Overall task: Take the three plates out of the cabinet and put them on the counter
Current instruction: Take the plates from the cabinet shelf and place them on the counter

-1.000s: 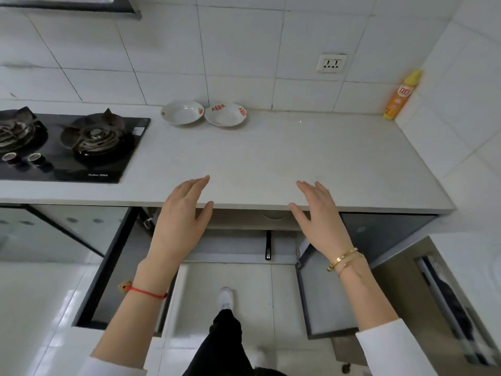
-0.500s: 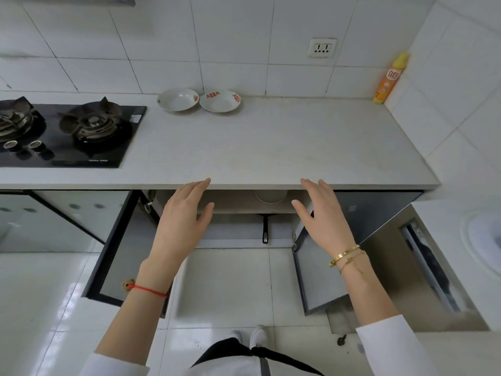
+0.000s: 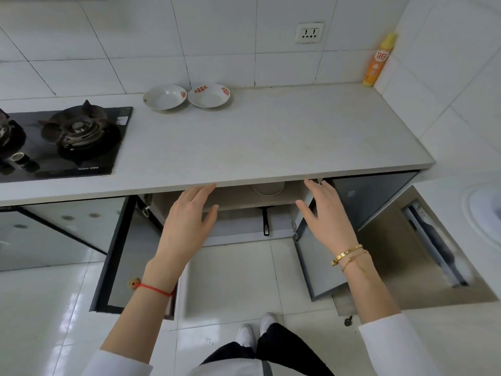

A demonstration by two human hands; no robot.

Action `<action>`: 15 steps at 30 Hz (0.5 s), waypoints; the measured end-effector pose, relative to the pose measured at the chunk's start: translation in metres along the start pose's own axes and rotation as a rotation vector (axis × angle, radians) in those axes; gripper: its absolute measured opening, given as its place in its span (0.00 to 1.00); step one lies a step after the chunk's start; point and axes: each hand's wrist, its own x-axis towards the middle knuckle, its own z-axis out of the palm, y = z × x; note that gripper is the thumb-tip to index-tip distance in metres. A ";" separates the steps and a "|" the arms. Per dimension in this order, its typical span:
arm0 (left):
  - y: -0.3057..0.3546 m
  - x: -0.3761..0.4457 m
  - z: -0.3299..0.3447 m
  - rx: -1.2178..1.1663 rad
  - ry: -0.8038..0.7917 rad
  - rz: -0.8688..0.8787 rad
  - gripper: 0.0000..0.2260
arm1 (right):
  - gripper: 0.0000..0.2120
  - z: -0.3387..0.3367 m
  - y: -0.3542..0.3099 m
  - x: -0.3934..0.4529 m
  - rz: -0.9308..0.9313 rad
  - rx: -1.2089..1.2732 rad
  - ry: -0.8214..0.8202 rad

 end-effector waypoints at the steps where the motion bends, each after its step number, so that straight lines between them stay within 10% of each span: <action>1: -0.003 0.002 0.002 0.000 -0.005 0.000 0.20 | 0.26 0.004 0.001 0.000 0.010 0.005 -0.004; 15: -0.056 0.045 0.102 -0.049 -0.131 -0.083 0.20 | 0.25 0.078 0.060 0.059 0.058 -0.022 -0.071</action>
